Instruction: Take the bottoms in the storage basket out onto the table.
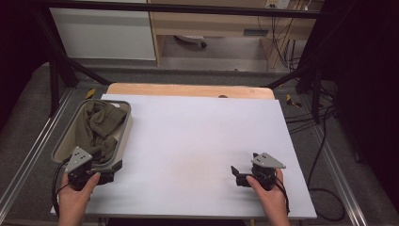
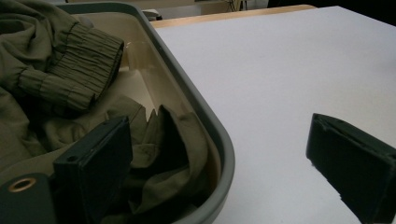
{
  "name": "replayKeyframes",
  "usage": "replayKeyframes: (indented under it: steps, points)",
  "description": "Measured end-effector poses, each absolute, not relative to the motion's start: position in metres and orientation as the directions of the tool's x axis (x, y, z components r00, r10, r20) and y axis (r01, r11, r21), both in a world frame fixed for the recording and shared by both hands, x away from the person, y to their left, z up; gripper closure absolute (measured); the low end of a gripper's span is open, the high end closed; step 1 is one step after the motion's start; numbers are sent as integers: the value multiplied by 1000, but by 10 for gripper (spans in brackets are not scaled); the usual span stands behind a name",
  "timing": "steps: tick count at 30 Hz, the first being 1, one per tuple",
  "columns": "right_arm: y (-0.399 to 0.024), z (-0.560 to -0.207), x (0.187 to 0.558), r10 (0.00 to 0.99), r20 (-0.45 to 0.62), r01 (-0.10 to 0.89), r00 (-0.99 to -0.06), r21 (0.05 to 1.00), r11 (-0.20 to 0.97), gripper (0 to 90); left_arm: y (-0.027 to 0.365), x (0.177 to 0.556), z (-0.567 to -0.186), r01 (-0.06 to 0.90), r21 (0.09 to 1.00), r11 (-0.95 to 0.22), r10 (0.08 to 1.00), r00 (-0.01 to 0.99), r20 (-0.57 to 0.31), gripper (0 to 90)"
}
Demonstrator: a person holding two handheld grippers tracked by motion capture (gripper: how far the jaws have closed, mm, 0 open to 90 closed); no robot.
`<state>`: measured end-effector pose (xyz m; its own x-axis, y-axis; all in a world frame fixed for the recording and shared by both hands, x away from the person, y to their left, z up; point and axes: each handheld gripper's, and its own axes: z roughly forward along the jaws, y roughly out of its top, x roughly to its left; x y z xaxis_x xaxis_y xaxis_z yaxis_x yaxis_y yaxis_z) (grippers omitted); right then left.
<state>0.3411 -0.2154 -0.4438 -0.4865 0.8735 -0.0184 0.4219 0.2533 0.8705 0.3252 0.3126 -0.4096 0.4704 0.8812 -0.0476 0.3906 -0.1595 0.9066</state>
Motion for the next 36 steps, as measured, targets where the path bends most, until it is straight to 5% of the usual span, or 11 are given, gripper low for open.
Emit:
replayKeyframes:
  steps: [7,21,36]
  points:
    - [-216,-444,341,878,-10,428,-478,871,243,27,315,325,-410,364,915,-173,890,457,-13,65]
    - [-215,-444,338,880,-14,424,-475,872,243,25,316,328,-397,390,914,-109,890,448,-85,51]
    - [-213,-446,337,877,-9,430,-481,869,245,24,327,386,-359,495,849,-185,940,342,5,49]
